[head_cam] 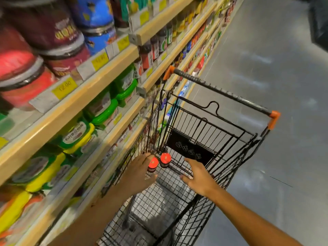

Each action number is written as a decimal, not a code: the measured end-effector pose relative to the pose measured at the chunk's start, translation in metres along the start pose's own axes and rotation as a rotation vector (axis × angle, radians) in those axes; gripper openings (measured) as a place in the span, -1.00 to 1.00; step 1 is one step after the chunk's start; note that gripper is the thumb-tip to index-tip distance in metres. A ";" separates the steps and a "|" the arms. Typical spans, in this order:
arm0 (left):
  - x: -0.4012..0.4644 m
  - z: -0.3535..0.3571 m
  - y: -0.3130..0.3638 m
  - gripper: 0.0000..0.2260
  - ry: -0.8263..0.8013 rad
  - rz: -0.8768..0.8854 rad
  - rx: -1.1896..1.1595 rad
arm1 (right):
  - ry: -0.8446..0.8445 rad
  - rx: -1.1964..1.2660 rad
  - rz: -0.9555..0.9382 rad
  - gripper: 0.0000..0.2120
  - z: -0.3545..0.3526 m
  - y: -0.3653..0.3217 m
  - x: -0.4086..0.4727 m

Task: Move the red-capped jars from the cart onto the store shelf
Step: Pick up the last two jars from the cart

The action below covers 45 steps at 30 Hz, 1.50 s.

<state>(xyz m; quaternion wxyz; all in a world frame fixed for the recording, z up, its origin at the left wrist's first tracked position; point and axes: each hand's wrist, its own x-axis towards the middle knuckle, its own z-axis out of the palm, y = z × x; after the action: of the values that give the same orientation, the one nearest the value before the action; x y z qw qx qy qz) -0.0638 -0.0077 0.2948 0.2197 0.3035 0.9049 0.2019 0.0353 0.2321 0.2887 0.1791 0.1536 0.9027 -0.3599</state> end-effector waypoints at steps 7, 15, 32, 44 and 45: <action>0.036 0.069 -0.049 -0.26 -0.054 -0.167 -0.193 | -0.116 0.016 0.059 -0.23 0.046 0.045 0.075; 0.079 0.127 -0.097 -0.24 -0.059 -0.280 -0.239 | -0.159 0.107 0.094 -0.13 0.090 0.085 0.159; 0.078 0.205 -0.149 -0.22 -0.045 -0.391 -0.315 | -0.111 0.397 0.171 -0.13 0.185 0.140 0.262; 0.080 0.224 -0.163 -0.15 -0.119 -0.496 -0.513 | 0.105 0.299 0.206 -0.34 0.195 0.149 0.251; 0.086 0.225 -0.163 -0.12 -0.112 -0.524 -0.530 | 0.117 0.296 0.217 -0.32 0.193 0.152 0.247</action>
<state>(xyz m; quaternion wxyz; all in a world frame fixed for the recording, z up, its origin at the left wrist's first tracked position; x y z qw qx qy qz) -0.0836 -0.0196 0.0047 0.3840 0.0047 0.8548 0.3490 -0.0811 0.2384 -0.0389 0.1394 0.2952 0.8269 -0.4579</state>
